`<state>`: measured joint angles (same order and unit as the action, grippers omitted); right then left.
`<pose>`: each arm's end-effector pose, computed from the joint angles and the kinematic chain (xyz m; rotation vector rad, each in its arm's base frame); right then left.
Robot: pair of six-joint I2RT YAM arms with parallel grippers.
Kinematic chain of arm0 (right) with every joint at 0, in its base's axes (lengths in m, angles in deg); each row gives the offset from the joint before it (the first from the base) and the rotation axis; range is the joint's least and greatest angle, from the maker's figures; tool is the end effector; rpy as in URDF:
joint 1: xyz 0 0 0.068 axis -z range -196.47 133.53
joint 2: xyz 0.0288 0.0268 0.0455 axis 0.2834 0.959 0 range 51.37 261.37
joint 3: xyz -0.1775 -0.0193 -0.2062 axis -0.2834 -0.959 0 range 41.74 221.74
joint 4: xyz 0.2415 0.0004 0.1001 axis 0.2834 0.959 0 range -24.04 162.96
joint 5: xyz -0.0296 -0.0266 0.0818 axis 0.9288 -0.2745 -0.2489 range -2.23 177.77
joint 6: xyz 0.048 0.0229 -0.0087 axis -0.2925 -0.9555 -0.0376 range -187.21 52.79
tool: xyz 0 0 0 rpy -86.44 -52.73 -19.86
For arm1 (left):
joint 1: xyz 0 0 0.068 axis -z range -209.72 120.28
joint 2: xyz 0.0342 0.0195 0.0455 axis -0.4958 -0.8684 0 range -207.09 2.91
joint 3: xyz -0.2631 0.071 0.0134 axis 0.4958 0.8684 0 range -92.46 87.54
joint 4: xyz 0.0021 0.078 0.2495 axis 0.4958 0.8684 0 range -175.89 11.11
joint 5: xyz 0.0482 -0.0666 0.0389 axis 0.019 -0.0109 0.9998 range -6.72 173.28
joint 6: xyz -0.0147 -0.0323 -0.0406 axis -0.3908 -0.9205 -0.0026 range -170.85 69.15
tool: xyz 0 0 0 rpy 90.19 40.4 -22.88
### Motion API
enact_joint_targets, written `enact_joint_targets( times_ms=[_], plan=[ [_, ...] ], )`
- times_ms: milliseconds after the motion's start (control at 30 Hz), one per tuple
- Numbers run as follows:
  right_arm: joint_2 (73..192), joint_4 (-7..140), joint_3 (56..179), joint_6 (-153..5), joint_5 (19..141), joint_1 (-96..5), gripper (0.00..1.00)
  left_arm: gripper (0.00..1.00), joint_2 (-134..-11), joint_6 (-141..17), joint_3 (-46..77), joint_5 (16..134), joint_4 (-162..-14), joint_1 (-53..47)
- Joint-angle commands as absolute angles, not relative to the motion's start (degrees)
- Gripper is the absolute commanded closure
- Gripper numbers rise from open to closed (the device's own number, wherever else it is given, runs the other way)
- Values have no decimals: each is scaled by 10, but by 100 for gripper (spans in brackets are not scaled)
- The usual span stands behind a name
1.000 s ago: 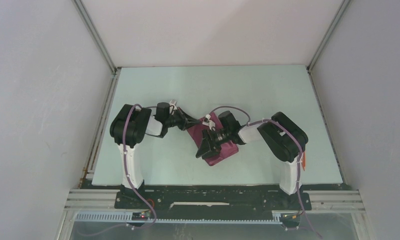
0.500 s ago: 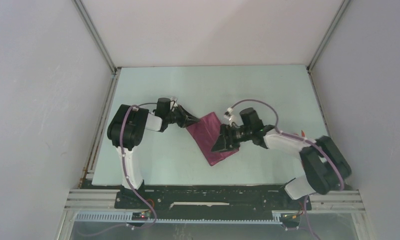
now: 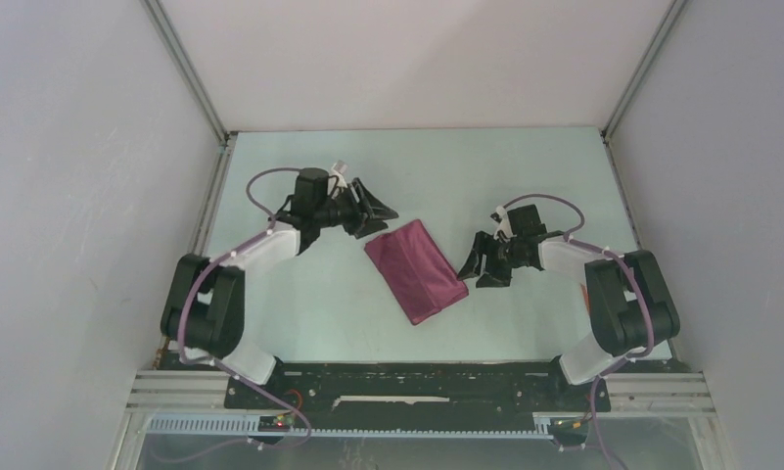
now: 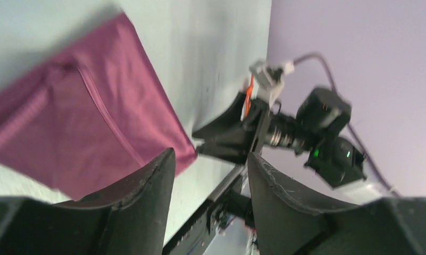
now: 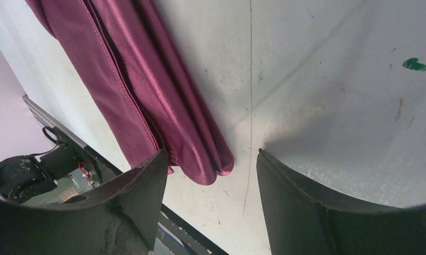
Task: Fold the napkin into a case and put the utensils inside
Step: Rotate the 2/3-rectangle-folded napkin from the center of the board.
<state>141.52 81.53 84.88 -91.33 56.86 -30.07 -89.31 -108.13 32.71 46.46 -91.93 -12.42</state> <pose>0.2677 0.0836 0.1463 0.0664 2.7223 0.9253 0.3267 -0.1242 0.2230 -0.3836 2.3173 -1.3971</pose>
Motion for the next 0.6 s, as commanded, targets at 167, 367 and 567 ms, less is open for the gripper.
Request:
enact_joint_targets(
  times_ms=[167, 367, 567],
  plan=[
    [1432, 761, 831, -913, 518, -300, 44, 47, -785, -1021, 418, 566, -770, 2],
    [1393, 701, 771, -959, 517, -334, 67, 49, -775, -1008, 400, 608, -741, 38],
    [1326, 609, 701, -1080, 545, -409, 79, 47, -769, -979, 376, 670, -698, 71]
  ],
)
